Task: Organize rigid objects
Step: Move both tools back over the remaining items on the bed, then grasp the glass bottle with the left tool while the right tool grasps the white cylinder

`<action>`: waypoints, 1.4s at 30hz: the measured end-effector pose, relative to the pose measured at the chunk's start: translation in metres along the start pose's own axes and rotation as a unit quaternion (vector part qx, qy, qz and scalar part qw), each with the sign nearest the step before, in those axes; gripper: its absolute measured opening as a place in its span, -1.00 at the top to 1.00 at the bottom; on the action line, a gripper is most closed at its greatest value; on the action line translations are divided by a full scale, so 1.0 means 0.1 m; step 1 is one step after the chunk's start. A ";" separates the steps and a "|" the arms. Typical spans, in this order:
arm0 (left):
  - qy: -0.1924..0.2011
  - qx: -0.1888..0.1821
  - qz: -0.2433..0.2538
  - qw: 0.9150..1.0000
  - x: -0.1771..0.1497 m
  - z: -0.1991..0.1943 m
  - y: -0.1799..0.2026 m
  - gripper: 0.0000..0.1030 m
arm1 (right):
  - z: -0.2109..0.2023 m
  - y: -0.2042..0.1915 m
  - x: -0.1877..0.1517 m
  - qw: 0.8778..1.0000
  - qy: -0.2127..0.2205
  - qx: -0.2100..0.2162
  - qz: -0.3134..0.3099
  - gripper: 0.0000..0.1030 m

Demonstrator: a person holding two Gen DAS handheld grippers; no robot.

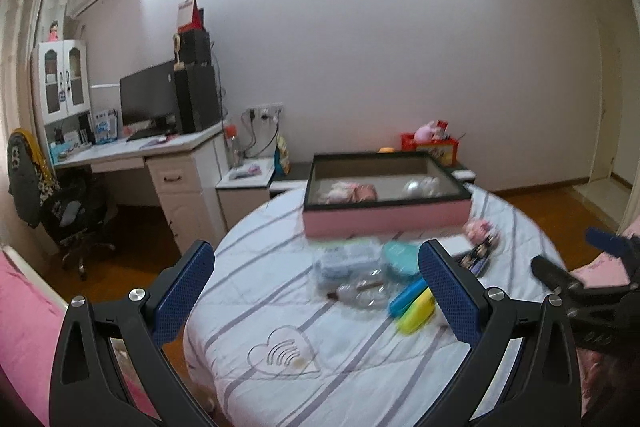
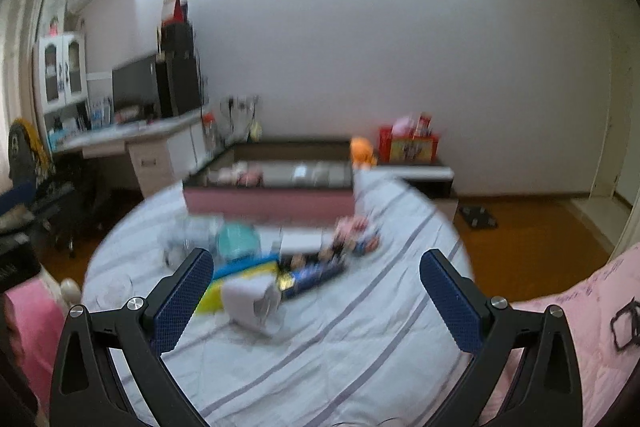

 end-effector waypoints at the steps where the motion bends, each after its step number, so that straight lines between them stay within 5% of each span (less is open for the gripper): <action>1: -0.005 0.001 -0.001 1.000 -0.03 0.03 -0.02 -1.00 | 0.09 -0.04 -0.07 1.000 -0.011 0.005 0.000 -1.00; 7: -0.040 0.010 -0.003 0.999 -0.23 0.22 -0.19 -1.00 | 0.62 -0.33 -0.43 0.996 -0.082 0.025 -0.002 -1.00; 14: -0.063 0.017 -0.007 0.998 -0.34 0.38 -0.33 -1.00 | 0.90 -0.48 -0.51 0.993 -0.116 0.032 -0.009 -0.99; 17: -0.070 0.015 -0.008 0.997 -0.37 0.45 -0.33 -1.00 | 0.94 -0.47 -0.57 0.990 -0.129 0.051 -0.002 -0.68; 19: -0.078 0.012 -0.007 0.997 -0.41 0.51 -0.30 -1.00 | 0.95 -0.46 -0.61 0.987 -0.140 0.074 0.005 -0.25; 25: -0.104 -0.019 -0.009 0.994 -0.52 0.69 -0.10 -1.00 | 0.77 -0.42 -0.61 0.984 -0.138 0.111 0.002 0.19; 34: -0.163 -0.068 -0.041 0.983 -0.73 1.16 0.25 -1.00 | 0.62 -0.12 -0.49 0.988 -0.119 0.103 0.001 0.19; 42: -0.207 -0.059 -0.048 0.975 -0.82 1.54 0.34 -1.00 | 0.72 -0.04 -0.56 0.984 -0.130 0.121 0.017 0.19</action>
Point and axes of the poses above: each gripper's, at about its wrist camera, not at the fingertips, and z roughly the way its jaws point, y to its right, x to its top, the point moved 9 cm from there along z, roughly the way its jaws point, and after that the axes turned 1 degree about -x, right-handed, at the moved point
